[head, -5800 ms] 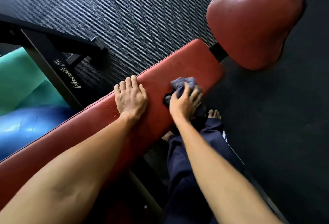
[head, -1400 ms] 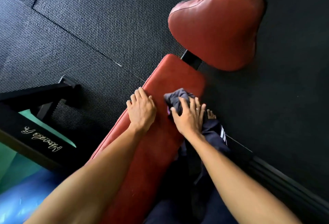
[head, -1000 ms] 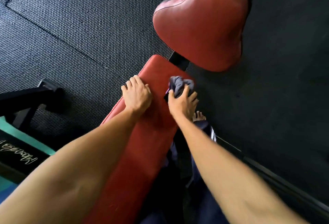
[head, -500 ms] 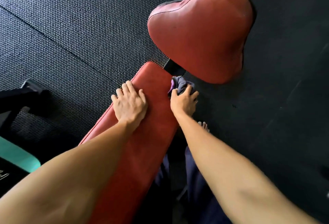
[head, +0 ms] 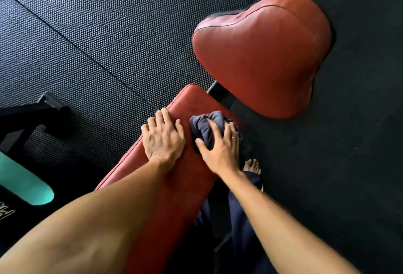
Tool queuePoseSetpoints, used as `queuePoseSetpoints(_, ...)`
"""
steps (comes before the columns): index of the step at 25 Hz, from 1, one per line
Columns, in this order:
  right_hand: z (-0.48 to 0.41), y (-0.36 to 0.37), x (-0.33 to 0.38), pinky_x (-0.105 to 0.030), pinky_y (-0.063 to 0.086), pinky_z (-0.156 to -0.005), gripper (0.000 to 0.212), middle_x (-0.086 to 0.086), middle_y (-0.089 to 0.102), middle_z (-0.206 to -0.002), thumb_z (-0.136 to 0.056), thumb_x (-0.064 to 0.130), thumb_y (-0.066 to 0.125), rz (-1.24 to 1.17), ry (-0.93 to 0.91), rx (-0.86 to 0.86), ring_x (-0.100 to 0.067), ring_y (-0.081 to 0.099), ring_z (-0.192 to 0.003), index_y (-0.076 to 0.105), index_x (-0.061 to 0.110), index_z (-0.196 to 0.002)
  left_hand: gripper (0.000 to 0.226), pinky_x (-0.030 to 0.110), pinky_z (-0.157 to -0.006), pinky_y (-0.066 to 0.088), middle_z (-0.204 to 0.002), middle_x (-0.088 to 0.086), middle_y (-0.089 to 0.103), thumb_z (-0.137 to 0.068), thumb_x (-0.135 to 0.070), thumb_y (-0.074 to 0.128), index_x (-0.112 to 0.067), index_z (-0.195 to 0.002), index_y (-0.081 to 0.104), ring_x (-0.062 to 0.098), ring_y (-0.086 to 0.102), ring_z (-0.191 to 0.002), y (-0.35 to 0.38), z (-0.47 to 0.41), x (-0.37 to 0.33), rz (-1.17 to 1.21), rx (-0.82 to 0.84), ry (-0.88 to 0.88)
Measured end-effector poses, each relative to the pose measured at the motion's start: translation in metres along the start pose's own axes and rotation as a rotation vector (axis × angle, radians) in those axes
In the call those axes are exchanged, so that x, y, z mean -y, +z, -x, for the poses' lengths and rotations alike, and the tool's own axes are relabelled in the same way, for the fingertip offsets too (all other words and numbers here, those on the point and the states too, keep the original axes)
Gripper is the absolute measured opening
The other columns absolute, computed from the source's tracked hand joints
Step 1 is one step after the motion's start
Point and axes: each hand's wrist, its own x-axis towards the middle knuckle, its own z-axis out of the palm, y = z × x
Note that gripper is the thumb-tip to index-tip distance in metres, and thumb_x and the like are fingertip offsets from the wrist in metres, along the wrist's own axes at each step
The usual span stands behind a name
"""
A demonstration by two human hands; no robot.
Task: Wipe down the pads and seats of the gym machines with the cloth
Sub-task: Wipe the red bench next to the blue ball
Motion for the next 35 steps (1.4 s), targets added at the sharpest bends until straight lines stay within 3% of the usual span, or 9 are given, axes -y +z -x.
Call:
queuePoseSetpoints(2, -0.035, -0.001, -0.009, -0.056, 0.043, -0.106, 0.06, -0.025, 0.053, -0.139, -0.083, 0.054, 0.058, -0.007, -0.016, -0.033, -0.047, 0.052, -0.126, 0.062, 0.02, -0.132, 0.058, 0.048, -0.095, 0.037, -0.135, 0.009, 0.054, -0.099, -0.045, 0.035, -0.007, -0.142, 0.042, 0.032, 0.052, -0.112, 0.001, 0.0, 0.0, -0.002, -0.017, -0.005)
queuePoseSetpoints(7, -0.118, 0.006, 0.029, -0.051, 0.041, -0.102, 0.059, -0.017, 0.043, -0.142, -0.087, 0.049, 0.061, 0.009, 0.31, 0.072, -0.043, 0.053, -0.119, 0.053, 0.022, -0.139, 0.06, 0.048, -0.092, 0.04, -0.132, 0.009, 0.057, -0.097, -0.046, 0.032, -0.007, -0.14, 0.047, 0.031, 0.054, -0.107, 0.004, -0.001, 0.001, -0.011, -0.042, -0.008)
queuePoseSetpoints(11, -0.084, 0.012, 0.04, -0.055, 0.045, -0.104, 0.058, -0.023, 0.057, -0.132, -0.08, 0.047, 0.057, 0.023, -0.071, -0.068, -0.045, 0.056, -0.12, 0.063, 0.022, -0.132, 0.061, 0.047, -0.092, 0.041, -0.133, 0.01, 0.058, -0.095, -0.044, 0.035, -0.006, -0.14, 0.05, 0.032, 0.055, -0.107, 0.004, -0.001, 0.002, 0.003, -0.044, -0.01)
queuePoseSetpoints(15, -0.045, -0.007, 0.001, -0.046, 0.042, -0.109, 0.063, -0.017, 0.05, -0.147, -0.085, 0.052, 0.054, 0.097, -0.346, 0.05, -0.036, 0.047, -0.135, 0.052, 0.032, -0.145, 0.06, 0.047, -0.092, 0.04, -0.132, 0.01, 0.058, -0.094, -0.042, 0.036, -0.006, -0.14, 0.049, 0.032, 0.054, -0.106, 0.005, -0.001, 0.003, 0.004, -0.036, -0.008)
queuePoseSetpoints(19, -0.101, -0.003, 0.022, -0.05, 0.05, -0.09, 0.059, -0.014, 0.05, -0.139, -0.087, 0.048, 0.06, 0.089, -0.022, 0.07, -0.04, 0.055, -0.122, 0.053, 0.027, -0.141, 0.059, 0.048, -0.092, 0.04, -0.129, 0.01, 0.058, -0.097, -0.044, 0.035, -0.005, -0.139, 0.049, 0.032, 0.054, -0.105, 0.005, -0.001, 0.003, 0.012, -0.038, -0.009)
queuePoseSetpoints(21, -0.133, 0.003, 0.059, -0.049, 0.047, -0.092, 0.056, -0.013, 0.049, -0.137, -0.087, 0.047, 0.062, 0.025, 0.111, 0.132, -0.039, 0.053, -0.122, 0.054, 0.027, -0.139, 0.058, 0.048, -0.091, 0.041, -0.127, 0.01, 0.058, -0.097, -0.044, 0.036, -0.006, -0.138, 0.049, 0.032, 0.054, -0.104, 0.003, -0.002, 0.002, 0.011, -0.039, -0.004)
queuePoseSetpoints(25, -0.124, 0.011, 0.092, -0.049, 0.044, -0.106, 0.055, -0.011, 0.061, -0.124, -0.076, 0.049, 0.049, 0.048, -0.312, 0.135, -0.036, 0.054, -0.123, 0.068, 0.023, -0.12, 0.049, 0.046, -0.087, 0.041, -0.118, 0.009, 0.058, -0.095, -0.041, 0.038, -0.009, -0.13, 0.051, 0.03, 0.054, -0.099, 0.001, -0.002, 0.003, 0.041, -0.046, 0.007)
queuePoseSetpoints(28, -0.108, 0.003, 0.064, -0.047, 0.037, -0.114, 0.063, -0.014, 0.058, -0.137, -0.076, 0.051, 0.05, 0.03, -0.459, 0.173, -0.034, 0.047, -0.134, 0.065, 0.019, -0.128, 0.047, 0.047, -0.088, 0.042, -0.118, 0.012, 0.06, -0.093, -0.038, 0.041, -0.007, -0.126, 0.053, 0.031, 0.055, -0.1, 0.002, -0.002, 0.004, 0.057, -0.054, 0.005)
queuePoseSetpoints(35, -0.196, 0.001, 0.114, -0.04, 0.043, -0.099, 0.037, -0.005, 0.059, -0.124, -0.079, 0.057, 0.062, 0.323, -0.133, 0.56, -0.032, 0.057, -0.12, 0.067, 0.029, -0.104, 0.055, 0.047, -0.092, 0.041, -0.127, 0.011, 0.057, -0.098, -0.042, 0.036, -0.006, -0.137, 0.049, 0.03, 0.054, -0.106, 0.003, -0.003, 0.004, 0.047, -0.05, -0.003)
